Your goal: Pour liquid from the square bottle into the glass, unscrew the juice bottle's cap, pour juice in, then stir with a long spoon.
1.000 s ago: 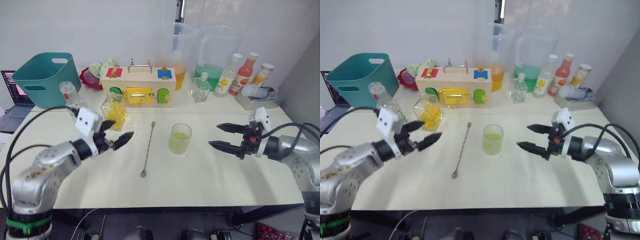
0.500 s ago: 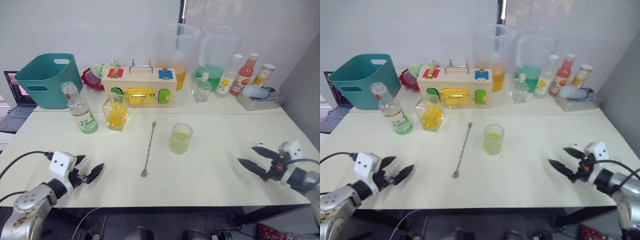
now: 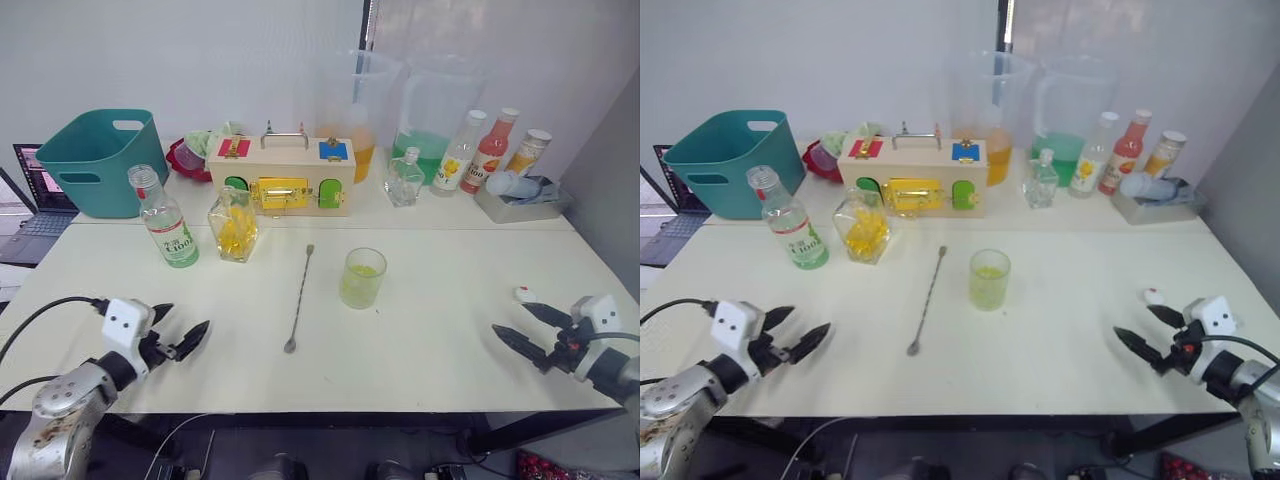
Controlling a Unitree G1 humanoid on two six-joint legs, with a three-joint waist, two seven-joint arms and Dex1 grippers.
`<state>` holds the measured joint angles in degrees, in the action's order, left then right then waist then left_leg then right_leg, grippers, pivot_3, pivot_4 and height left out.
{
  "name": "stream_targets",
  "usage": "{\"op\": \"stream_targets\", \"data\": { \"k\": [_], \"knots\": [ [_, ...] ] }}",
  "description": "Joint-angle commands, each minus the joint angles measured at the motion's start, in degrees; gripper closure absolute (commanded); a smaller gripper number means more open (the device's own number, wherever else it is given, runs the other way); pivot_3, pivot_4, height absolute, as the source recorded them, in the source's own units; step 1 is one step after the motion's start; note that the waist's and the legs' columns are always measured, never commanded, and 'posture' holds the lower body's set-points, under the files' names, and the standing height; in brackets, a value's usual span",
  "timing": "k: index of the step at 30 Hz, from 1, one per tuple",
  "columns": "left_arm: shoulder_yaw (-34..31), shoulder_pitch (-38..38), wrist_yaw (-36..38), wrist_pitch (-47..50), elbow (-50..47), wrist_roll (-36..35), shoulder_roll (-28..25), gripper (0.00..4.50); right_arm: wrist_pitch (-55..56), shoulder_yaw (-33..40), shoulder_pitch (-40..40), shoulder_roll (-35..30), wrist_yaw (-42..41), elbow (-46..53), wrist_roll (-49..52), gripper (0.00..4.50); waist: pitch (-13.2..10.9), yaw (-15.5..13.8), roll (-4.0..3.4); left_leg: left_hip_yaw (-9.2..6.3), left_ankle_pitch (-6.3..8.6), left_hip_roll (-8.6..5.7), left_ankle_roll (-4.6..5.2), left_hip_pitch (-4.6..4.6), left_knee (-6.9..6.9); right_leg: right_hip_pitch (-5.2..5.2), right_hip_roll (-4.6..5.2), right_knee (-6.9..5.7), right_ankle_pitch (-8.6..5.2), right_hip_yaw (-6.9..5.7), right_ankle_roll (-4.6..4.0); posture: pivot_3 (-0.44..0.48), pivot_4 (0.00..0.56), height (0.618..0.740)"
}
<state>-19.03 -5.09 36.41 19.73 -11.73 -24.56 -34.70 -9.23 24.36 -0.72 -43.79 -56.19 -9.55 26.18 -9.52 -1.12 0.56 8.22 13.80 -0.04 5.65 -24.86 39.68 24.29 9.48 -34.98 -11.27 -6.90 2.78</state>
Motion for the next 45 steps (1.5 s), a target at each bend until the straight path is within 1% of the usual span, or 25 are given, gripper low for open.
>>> {"op": "stream_targets", "data": {
  "k": [1, 5, 8, 12, 15, 20, 21, 23, 27, 33, 37, 41, 45],
  "knots": [
    [5.0, 4.7, -8.8, 7.9, -8.7, 0.3, 4.1, 0.01, -1.8, 0.4, 0.5, -0.4, 0.0, 5.1, 1.7, 0.00, 0.0, -0.4, -0.02, -0.01, 0.00, -0.01, 0.00, 0.00, 0.00, -0.03, 0.00, 0.00, 0.00, 0.00, 0.00, 0.000, 0.150, 0.740],
    [11.4, 7.8, -14.8, 13.0, -12.2, 3.6, 8.8, 0.01, -3.3, -0.5, 0.5, -0.4, 0.7, 7.5, 1.1, 0.00, 0.0, -0.8, 0.02, 0.01, -0.01, -0.03, 0.00, -0.01, 0.06, -0.19, -0.01, -0.01, 0.05, 0.03, 0.07, 0.000, 0.150, 0.740],
    [14.2, 9.3, -18.8, 15.3, -12.6, 4.9, 12.4, 0.01, -4.4, -0.6, 0.9, -0.3, 1.2, 9.3, 1.1, 0.00, 0.1, -0.9, -0.02, 0.03, -0.01, 0.00, 0.01, -0.01, 0.03, -0.15, -0.10, -0.02, 0.05, 0.03, 0.06, 0.000, 0.150, 0.740],
    [17.3, 10.5, -21.2, 16.8, -12.9, 6.6, 15.4, 0.01, -5.4, -0.4, 1.4, -0.5, 1.5, 11.1, 1.3, 0.00, 0.1, -1.0, -0.02, 0.03, -0.01, 0.00, 0.02, -0.01, 0.04, -0.15, -0.13, -0.03, 0.04, 0.03, 0.05, 0.000, 0.150, 0.740],
    [17.6, 10.6, -21.7, 17.5, -13.1, 6.7, 16.4, 0.01, -6.0, -0.2, 1.5, -0.5, 1.7, 11.8, 1.3, 0.00, 0.1, -1.1, -0.02, 0.02, -0.01, -0.01, 0.03, -0.02, 0.05, -0.15, -0.11, -0.01, 0.04, 0.04, 0.05, 0.000, 0.150, 0.740],
    [17.6, 10.7, -21.8, 17.8, -13.3, 6.9, 16.6, 0.01, -6.3, -0.1, 1.5, -0.4, 1.7, 12.1, 1.2, 0.00, 0.1, -1.2, -0.02, 0.01, 0.00, -0.01, 0.04, -0.02, 0.06, -0.15, -0.08, -0.01, 0.03, 0.03, 0.05, 0.000, 0.150, 0.740],
    [20.2, 12.9, -22.8, 18.0, -11.6, 8.2, 18.0, 0.01, -9.4, -0.1, 2.4, -0.6, 0.7, 17.5, 5.1, 0.00, 0.1, -1.2, -0.02, 0.01, 0.00, -0.01, 0.04, -0.02, 0.06, -0.15, -0.08, -0.01, 0.04, 0.03, 0.05, 0.000, 0.150, 0.740],
    [23.3, 15.8, -23.8, 18.2, -9.3, 9.9, 19.7, 0.01, -13.6, -0.1, 3.3, -0.8, -0.3, 24.6, 10.1, 0.00, 0.0, -1.7, -0.10, -0.03, 0.00, -0.02, 0.05, -0.05, 0.06, -0.14, -0.05, -0.01, 0.03, 0.02, 0.05, 0.000, 0.150, 0.740],
    [26.5, 19.2, -22.3, 17.2, -5.6, 11.1, 21.5, 0.01, -18.0, -0.9, 3.2, -1.6, -0.4, 29.8, 14.1, 0.00, 0.1, -1.7, -0.05, -0.02, 0.07, -0.02, 0.15, -0.06, 0.15, -0.20, -0.05, 0.01, 0.04, 0.01, 0.06, 0.000, 0.150, 0.740],
    [28.0, 21.6, -22.5, 17.4, -3.1, 13.2, 22.2, 0.01, -19.3, -1.1, 2.0, -1.9, 0.1, 30.6, 14.5, 0.00, 0.1, -1.6, -0.04, -0.01, 0.10, -0.01, 0.23, -0.10, 0.14, -0.13, -0.06, 0.01, 0.04, -0.01, 0.06, 0.000, 0.150, 0.740],
    [29.1, 22.9, -23.2, 20.2, -1.1, 14.5, 23.2, 0.01, -19.3, -1.6, 1.3, -1.8, -0.2, 30.2, 14.1, 0.00, 0.1, -1.7, -0.03, -0.02, 0.12, -0.03, 0.26, -0.11, 0.19, -0.17, -0.04, 0.03, 0.04, -0.02, 0.07, 0.000, 0.150, 0.740],
    [30.9, 22.9, -24.1, 23.7, -0.7, 16.4, 23.6, 1.13, -20.2, -1.8, 1.5, -2.2, -1.3, 31.3, 15.3, 0.00, 0.1, -1.7, -0.04, -0.02, 0.13, -0.03, 0.28, -0.10, 0.19, -0.17, -0.04, 0.02, 0.04, -0.01, 0.08, 0.000, 0.150, 0.740],
    [30.3, 23.1, -25.2, 26.4, -0.4, 17.9, 23.4, 2.50, -20.7, -1.9, 1.2, -2.5, -2.1, 31.5, 15.5, 0.00, 0.1, -1.7, -0.04, -0.02, 0.13, -0.03, 0.29, -0.10, 0.19, -0.19, -0.03, 0.02, 0.04, -0.01, 0.08, 0.000, 0.150, 0.740]
  ]
}}
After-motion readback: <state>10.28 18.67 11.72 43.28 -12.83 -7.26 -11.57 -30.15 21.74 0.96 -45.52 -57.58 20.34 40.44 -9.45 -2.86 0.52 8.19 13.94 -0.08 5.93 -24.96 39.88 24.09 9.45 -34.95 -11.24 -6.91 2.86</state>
